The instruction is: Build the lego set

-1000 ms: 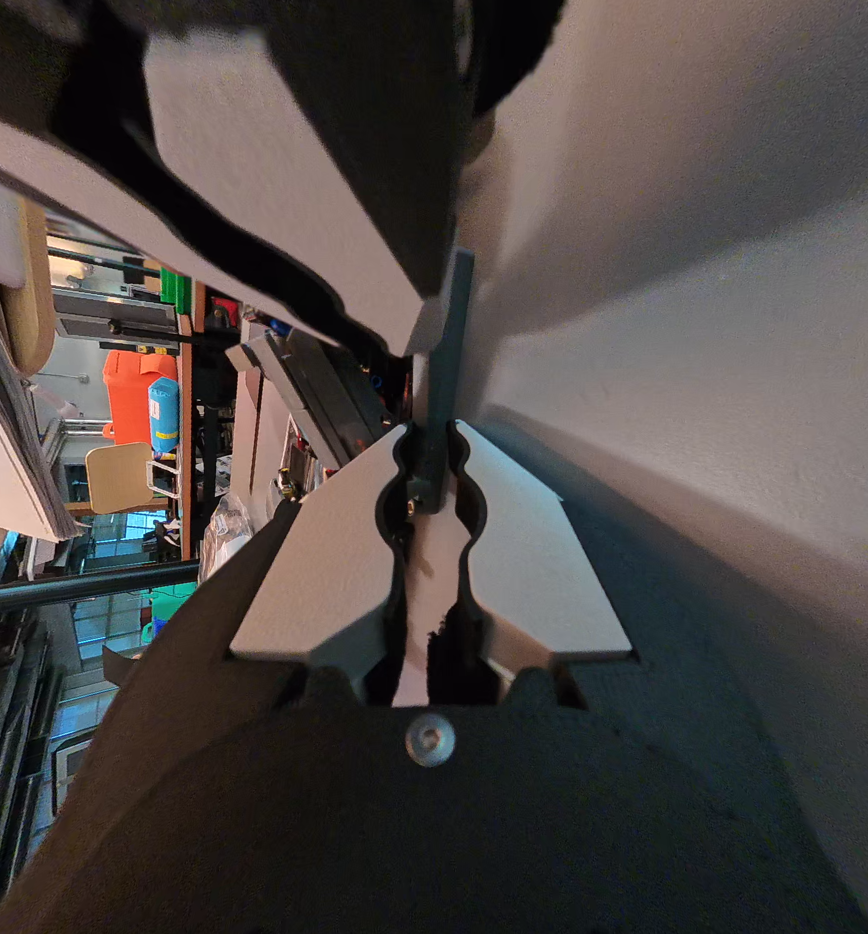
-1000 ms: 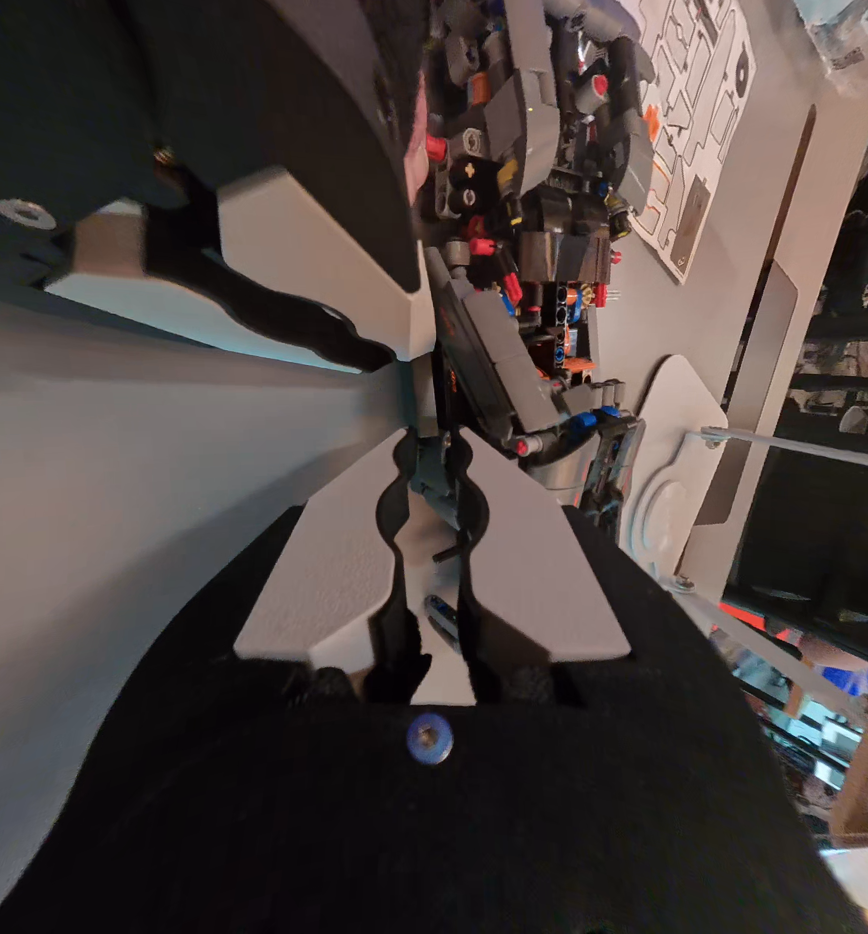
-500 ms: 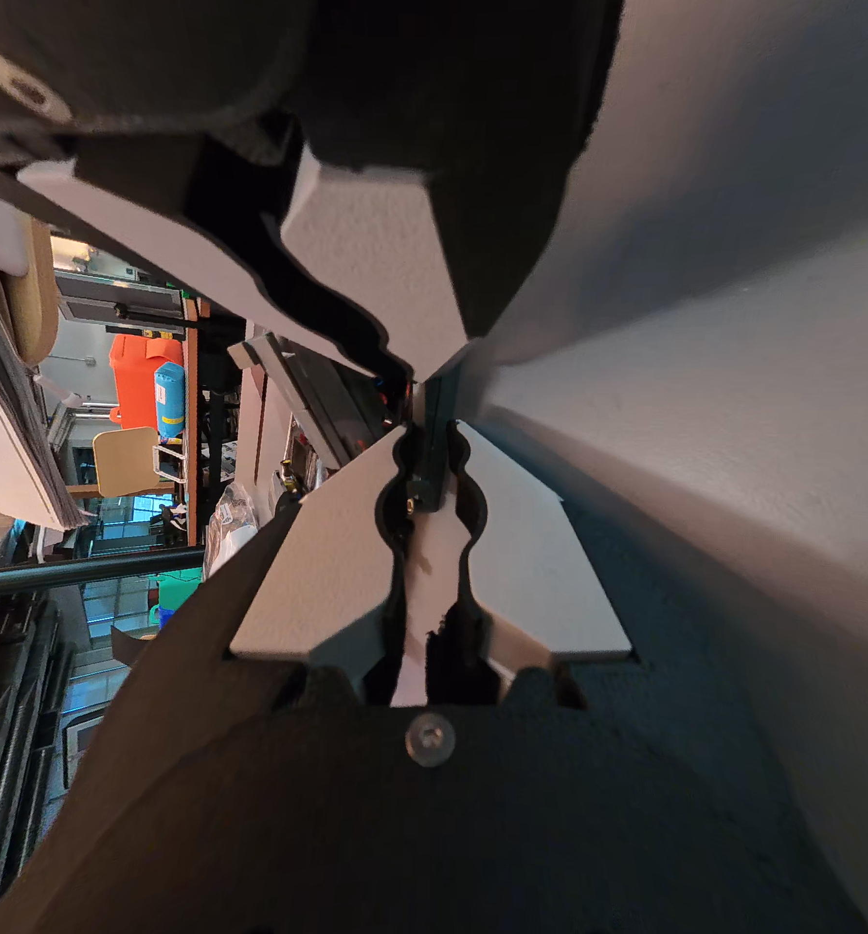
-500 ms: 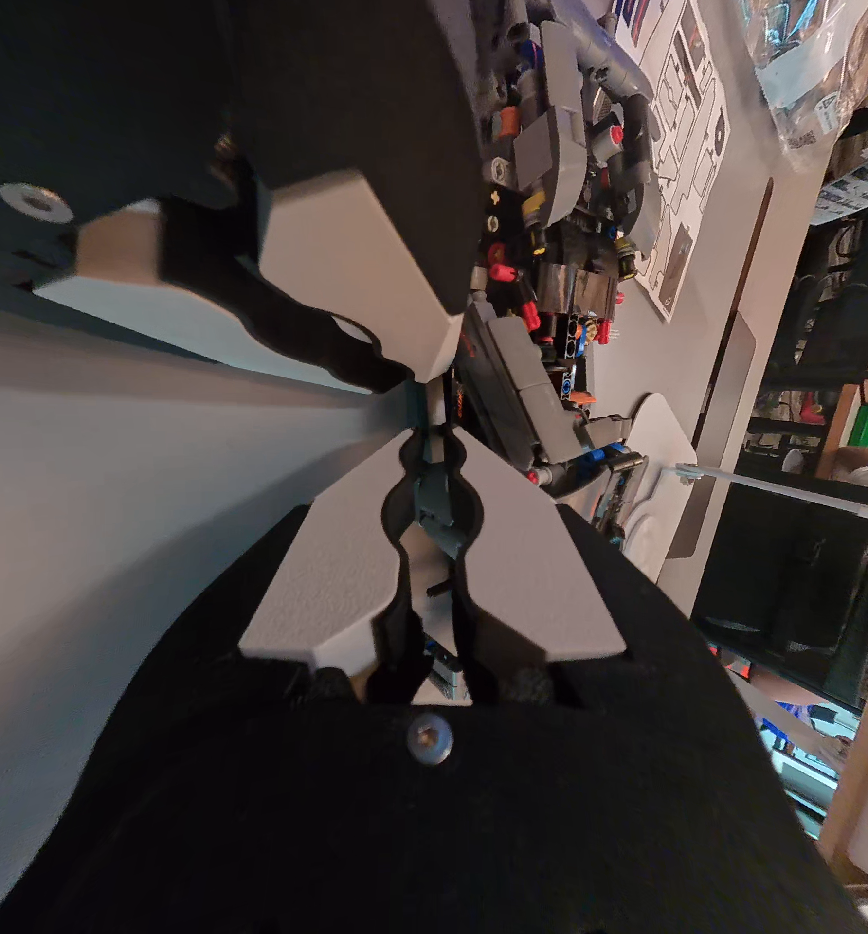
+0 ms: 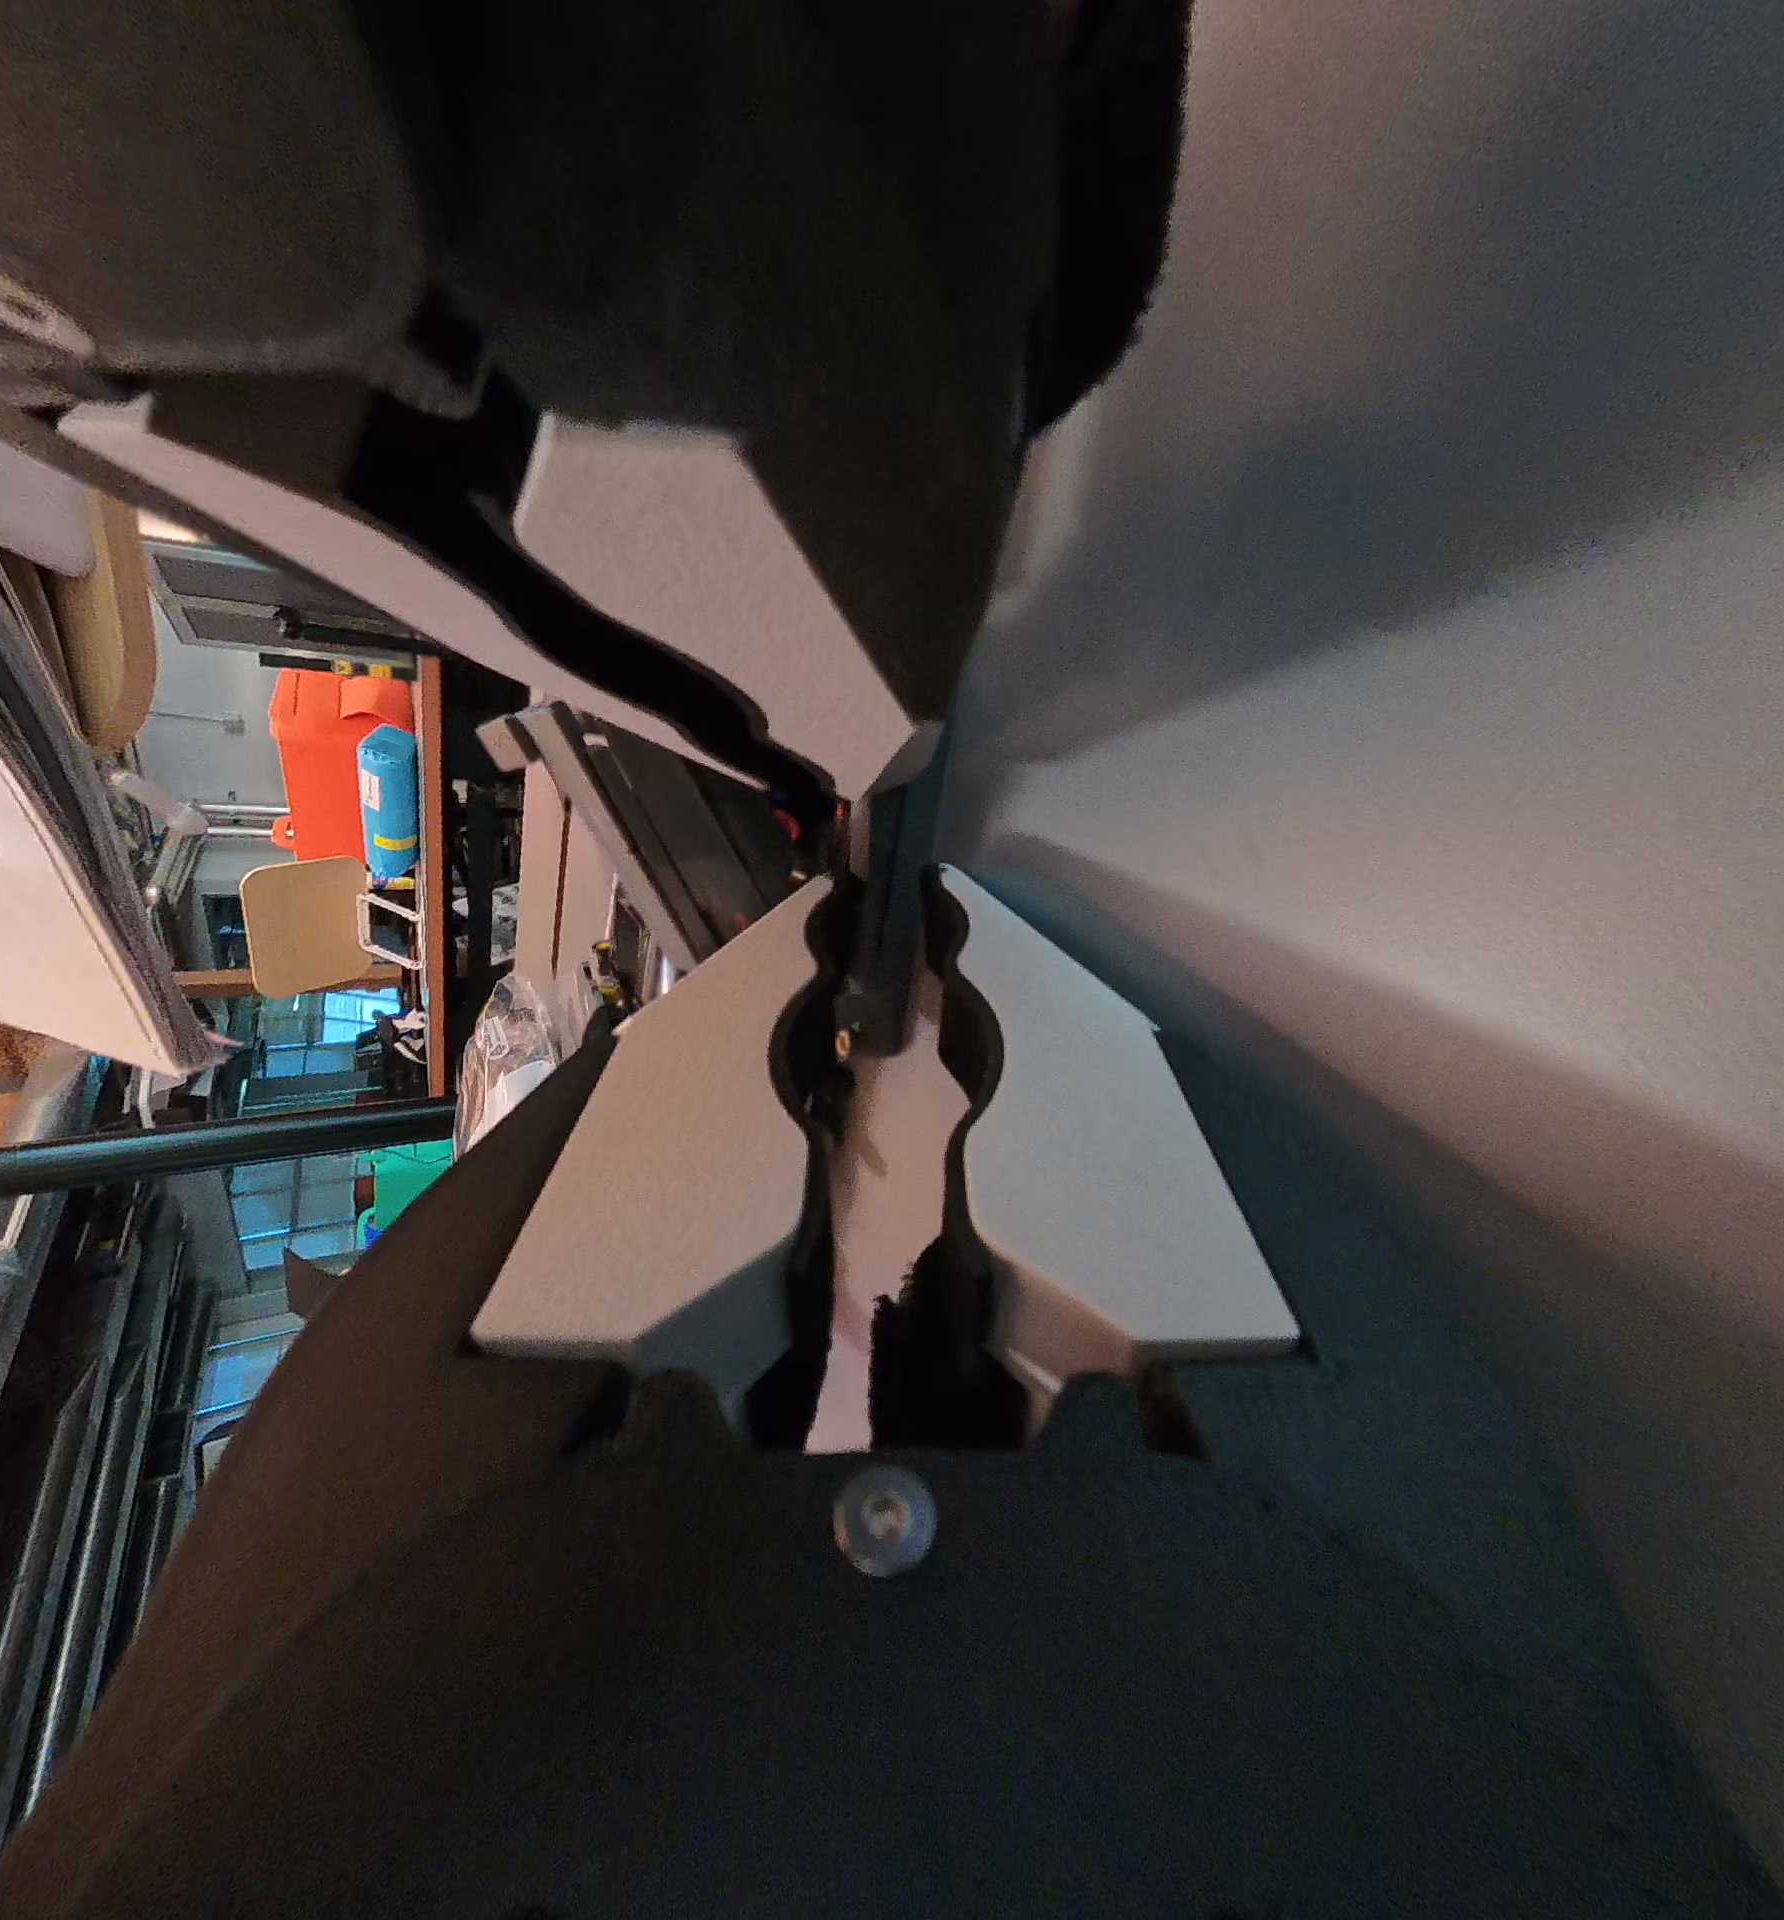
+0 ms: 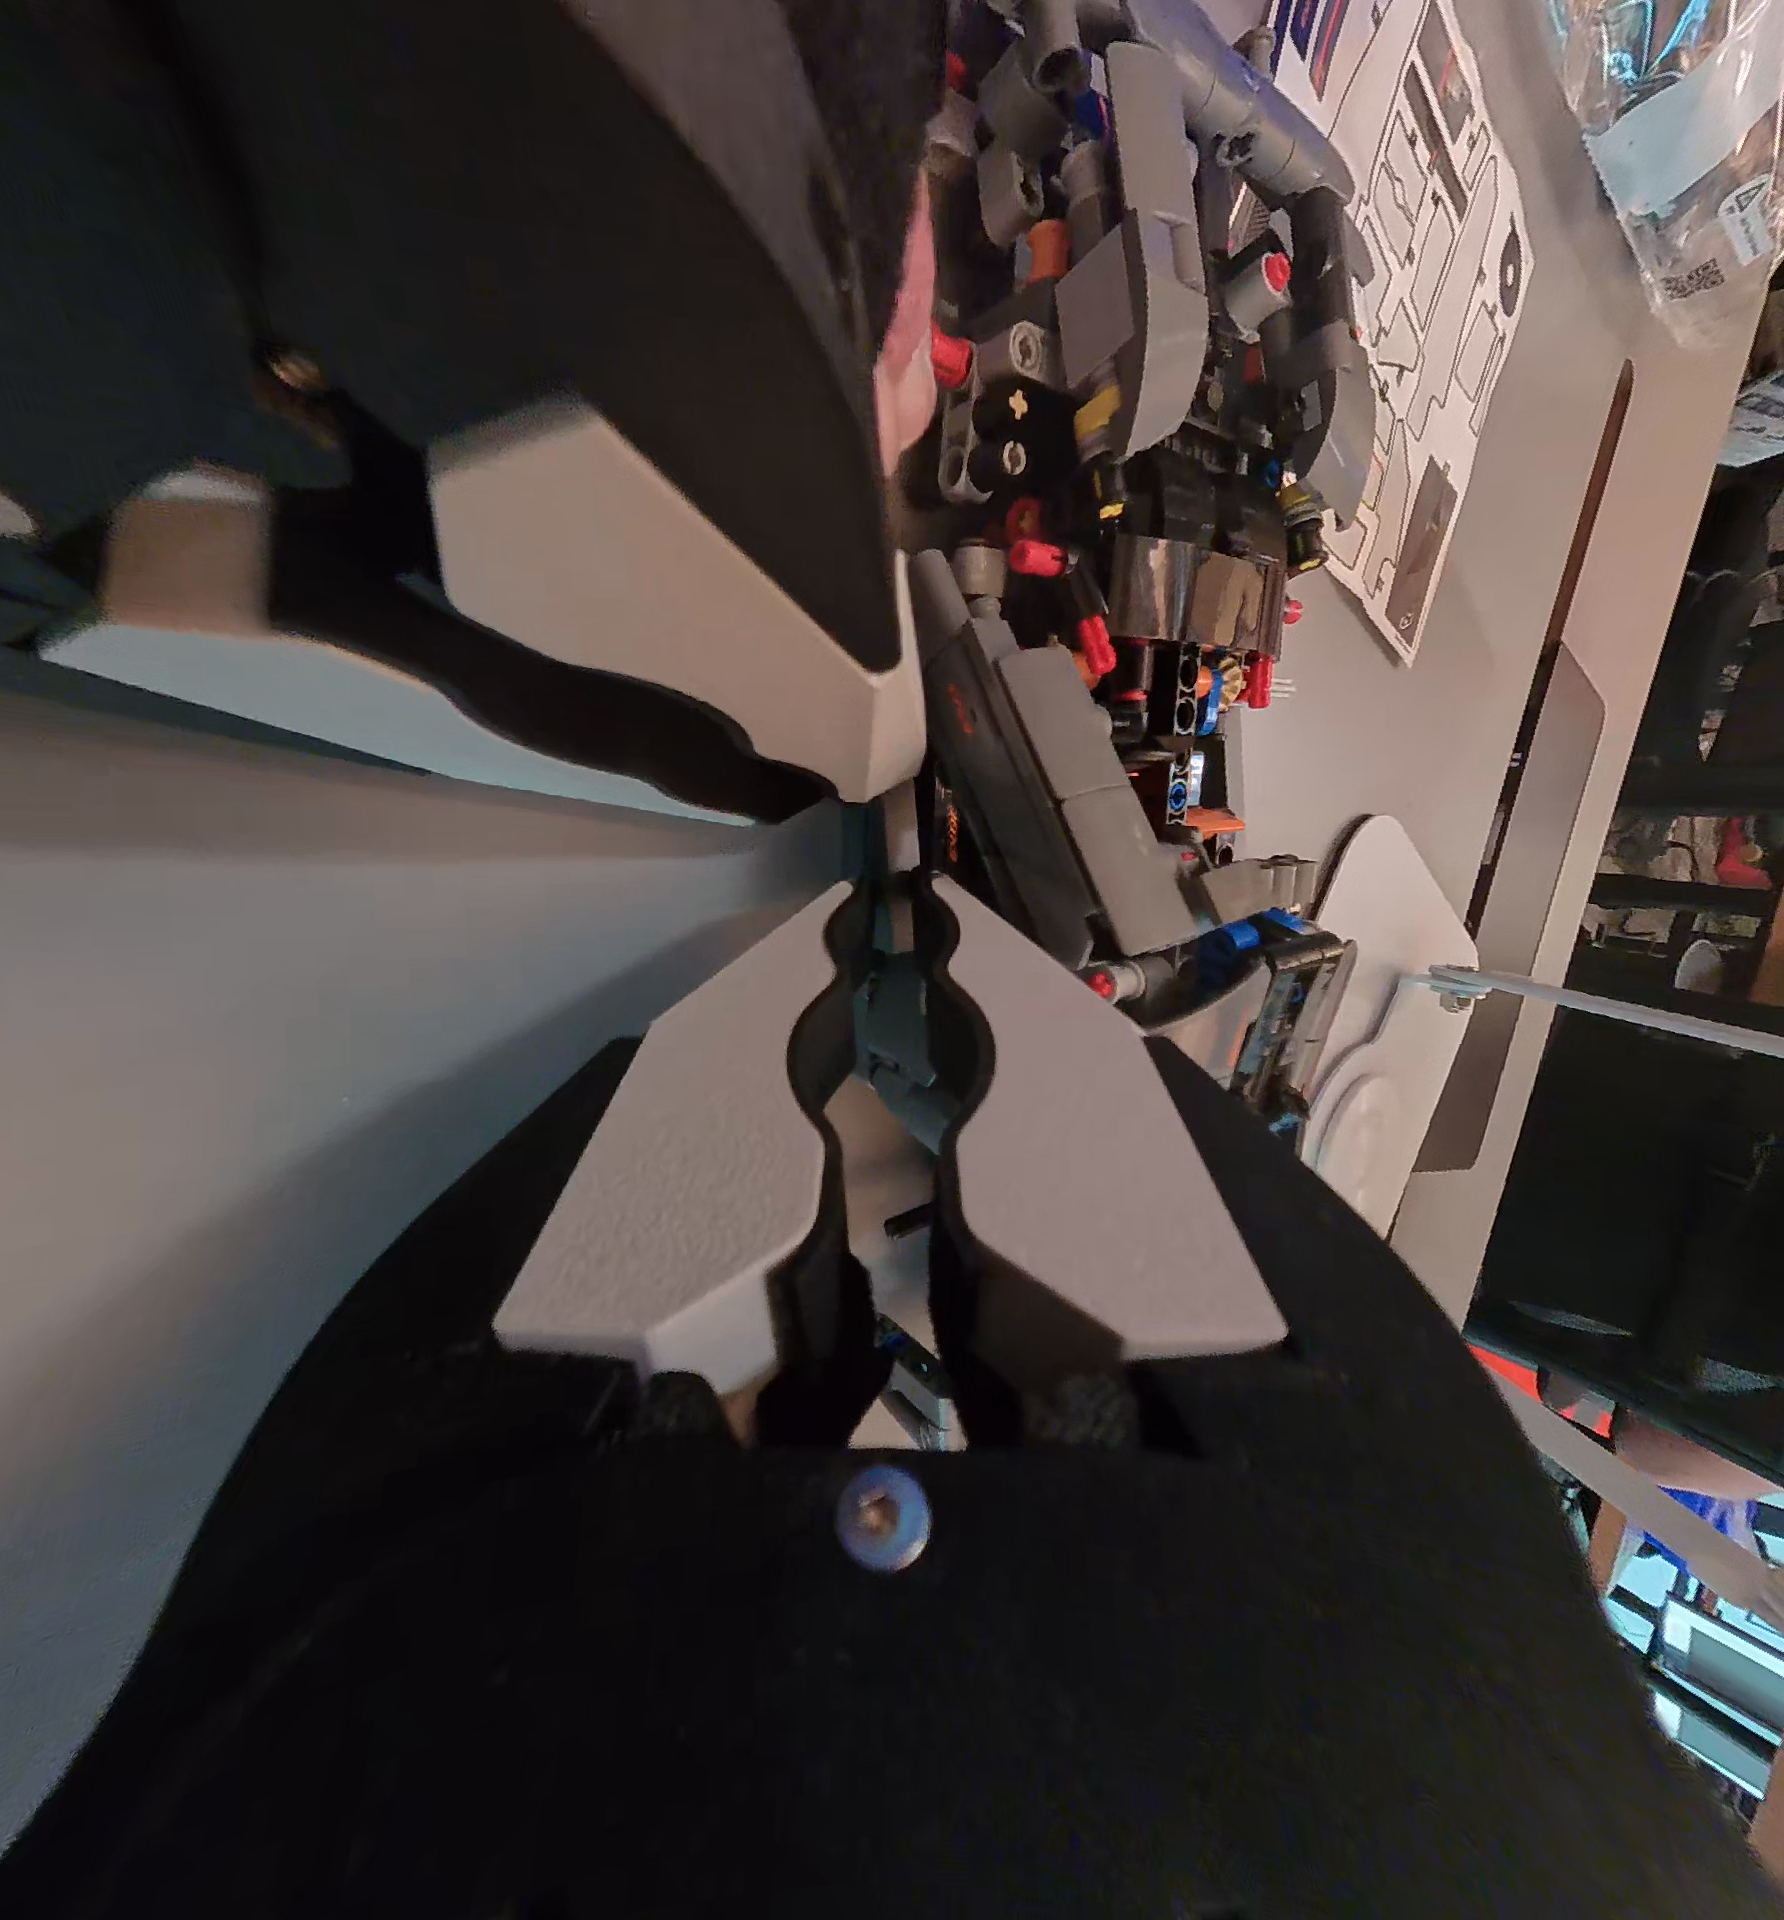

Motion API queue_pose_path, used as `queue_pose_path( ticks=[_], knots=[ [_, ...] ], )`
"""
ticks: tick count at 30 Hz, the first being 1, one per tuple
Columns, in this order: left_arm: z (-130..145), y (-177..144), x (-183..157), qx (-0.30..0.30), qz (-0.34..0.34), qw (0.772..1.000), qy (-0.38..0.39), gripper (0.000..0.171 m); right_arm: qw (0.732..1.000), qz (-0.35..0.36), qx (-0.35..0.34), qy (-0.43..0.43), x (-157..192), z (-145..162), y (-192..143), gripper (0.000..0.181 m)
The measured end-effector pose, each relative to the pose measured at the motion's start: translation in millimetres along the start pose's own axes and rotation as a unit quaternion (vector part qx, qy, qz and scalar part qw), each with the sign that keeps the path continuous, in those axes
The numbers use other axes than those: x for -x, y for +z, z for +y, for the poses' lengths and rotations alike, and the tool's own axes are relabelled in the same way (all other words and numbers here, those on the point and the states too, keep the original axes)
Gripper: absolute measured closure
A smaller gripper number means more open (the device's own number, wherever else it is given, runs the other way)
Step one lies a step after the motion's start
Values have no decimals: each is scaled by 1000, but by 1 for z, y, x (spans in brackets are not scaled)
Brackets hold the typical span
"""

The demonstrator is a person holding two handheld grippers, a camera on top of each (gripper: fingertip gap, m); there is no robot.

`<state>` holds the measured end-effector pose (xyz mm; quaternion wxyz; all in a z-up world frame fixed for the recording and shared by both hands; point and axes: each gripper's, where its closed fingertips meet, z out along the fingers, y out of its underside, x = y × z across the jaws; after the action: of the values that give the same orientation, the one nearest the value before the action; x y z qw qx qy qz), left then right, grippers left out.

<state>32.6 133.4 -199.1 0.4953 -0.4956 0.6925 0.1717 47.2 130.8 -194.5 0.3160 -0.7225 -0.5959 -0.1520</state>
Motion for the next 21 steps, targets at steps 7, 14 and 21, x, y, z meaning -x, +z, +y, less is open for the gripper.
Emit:
queue_pose_path(
  ticks=[7, 14, 21],
  knots=[
    [0, 4, 1, 8, -5, 1000, -2, 162, 1000, -23, 0, 12, 0, 0, 0, 176],
    [0, 5, 1, 18, 1, 1000, -13, 162, 998, -51, 4, 30, -1, 0, 1, 177],
    [0, 6, 1, 15, 19, 999, -22, 162, 994, -89, -5, 57, 0, -1, 3, 176]
  ],
)
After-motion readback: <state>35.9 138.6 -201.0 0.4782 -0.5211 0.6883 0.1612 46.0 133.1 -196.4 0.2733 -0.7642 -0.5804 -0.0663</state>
